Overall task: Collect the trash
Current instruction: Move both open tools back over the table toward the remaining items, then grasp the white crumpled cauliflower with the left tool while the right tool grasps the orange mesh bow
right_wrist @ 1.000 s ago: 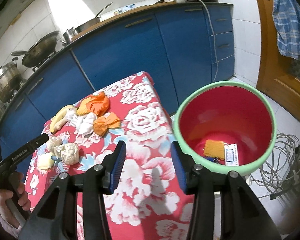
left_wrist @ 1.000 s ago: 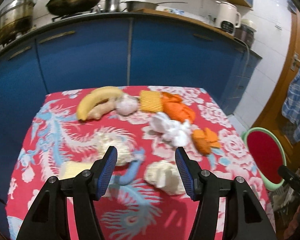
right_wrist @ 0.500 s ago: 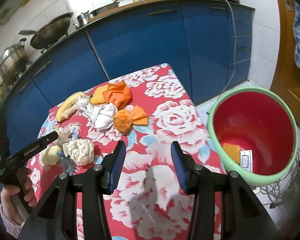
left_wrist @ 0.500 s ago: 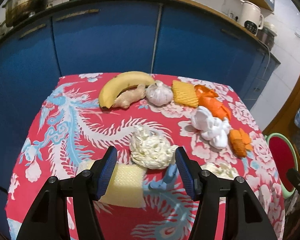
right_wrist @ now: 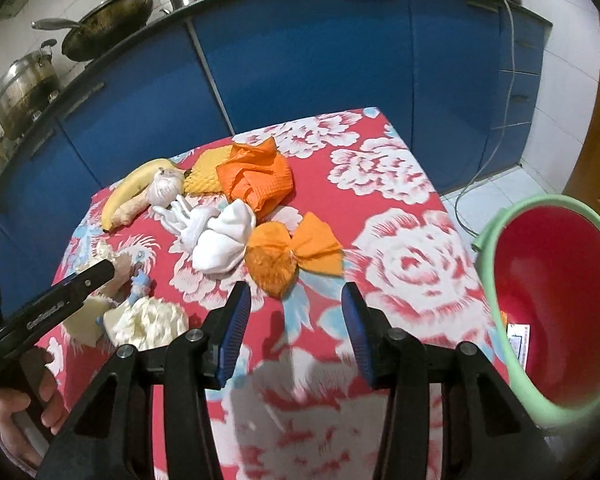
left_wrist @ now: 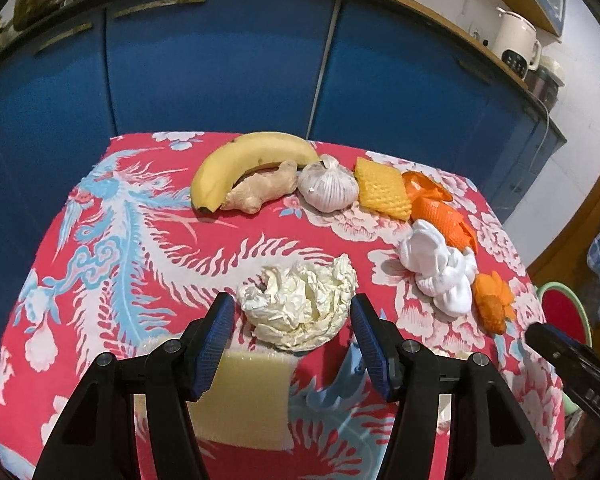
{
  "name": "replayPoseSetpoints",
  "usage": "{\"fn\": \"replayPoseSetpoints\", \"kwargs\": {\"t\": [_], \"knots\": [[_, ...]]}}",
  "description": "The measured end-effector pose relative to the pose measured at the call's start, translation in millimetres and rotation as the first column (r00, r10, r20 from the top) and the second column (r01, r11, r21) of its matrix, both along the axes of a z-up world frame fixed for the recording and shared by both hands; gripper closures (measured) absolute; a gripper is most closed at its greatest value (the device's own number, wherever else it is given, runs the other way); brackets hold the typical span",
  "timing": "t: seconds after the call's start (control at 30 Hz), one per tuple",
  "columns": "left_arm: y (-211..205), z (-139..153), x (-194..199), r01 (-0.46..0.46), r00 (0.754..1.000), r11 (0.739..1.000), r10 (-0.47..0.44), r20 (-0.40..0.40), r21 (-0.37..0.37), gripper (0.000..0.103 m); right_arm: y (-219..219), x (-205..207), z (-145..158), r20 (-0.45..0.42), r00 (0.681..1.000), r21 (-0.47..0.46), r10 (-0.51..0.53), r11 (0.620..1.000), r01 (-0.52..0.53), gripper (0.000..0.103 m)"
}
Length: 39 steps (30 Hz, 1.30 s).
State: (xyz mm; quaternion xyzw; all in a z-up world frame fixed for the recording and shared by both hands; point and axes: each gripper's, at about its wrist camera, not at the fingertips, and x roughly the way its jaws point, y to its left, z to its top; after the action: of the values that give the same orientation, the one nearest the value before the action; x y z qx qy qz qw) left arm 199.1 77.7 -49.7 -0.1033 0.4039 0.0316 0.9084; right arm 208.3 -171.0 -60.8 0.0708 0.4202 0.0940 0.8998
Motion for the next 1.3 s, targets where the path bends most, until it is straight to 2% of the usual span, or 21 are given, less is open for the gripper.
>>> {"fn": "replayPoseSetpoints", "kwargs": {"t": [0.07, 0.17, 0.37, 0.57, 0.73, 0.9, 1.13, 1.3], "knots": [[1, -1, 1, -0.002, 1.000, 1.000, 0.002, 0.002, 0.001, 0.041, 5, 9, -4, -0.005, 1.000, -0.011, 0.011, 1.000, -0.011, 0.047], [3, -3, 2, -0.009, 1.000, 1.000, 0.009, 0.006, -0.005, 0.052, 12, 19, -11, -0.015, 1.000, -0.033, 0.021, 0.999, -0.022, 0.047], [4, -6, 3, -0.007, 1.000, 1.000, 0.007, 0.012, -0.012, 0.053, 17, 36, -22, -0.035, 0.999, -0.037, 0.020, 0.999, -0.021, 0.047], [4, -8, 3, -0.012, 1.000, 1.000, 0.013, 0.016, -0.012, 0.053, 24, 40, -26, -0.015, 0.999, -0.065, 0.033, 0.997, -0.034, 0.047], [3, -9, 3, -0.011, 1.000, 1.000, 0.011, 0.018, -0.008, 0.053, 27, 40, -26, -0.010, 1.000, -0.053, 0.030, 0.998, -0.030, 0.057], [4, -9, 3, -0.012, 1.000, 1.000, 0.012, 0.021, -0.013, 0.055, 27, 34, -24, 0.001, 0.999, -0.043, 0.033, 0.999, -0.033, 0.073], [3, -8, 2, -0.007, 1.000, 1.000, 0.007, 0.030, -0.004, 0.060, 25, 23, -20, 0.017, 0.999, -0.049, 0.034, 0.998, -0.034, 0.077], [5, -5, 0, -0.002, 0.999, 1.000, 0.002, 0.044, -0.009, 0.069, 17, 12, -12, 0.031, 0.999, -0.022, 0.023, 1.000, -0.022, 0.078]]}}
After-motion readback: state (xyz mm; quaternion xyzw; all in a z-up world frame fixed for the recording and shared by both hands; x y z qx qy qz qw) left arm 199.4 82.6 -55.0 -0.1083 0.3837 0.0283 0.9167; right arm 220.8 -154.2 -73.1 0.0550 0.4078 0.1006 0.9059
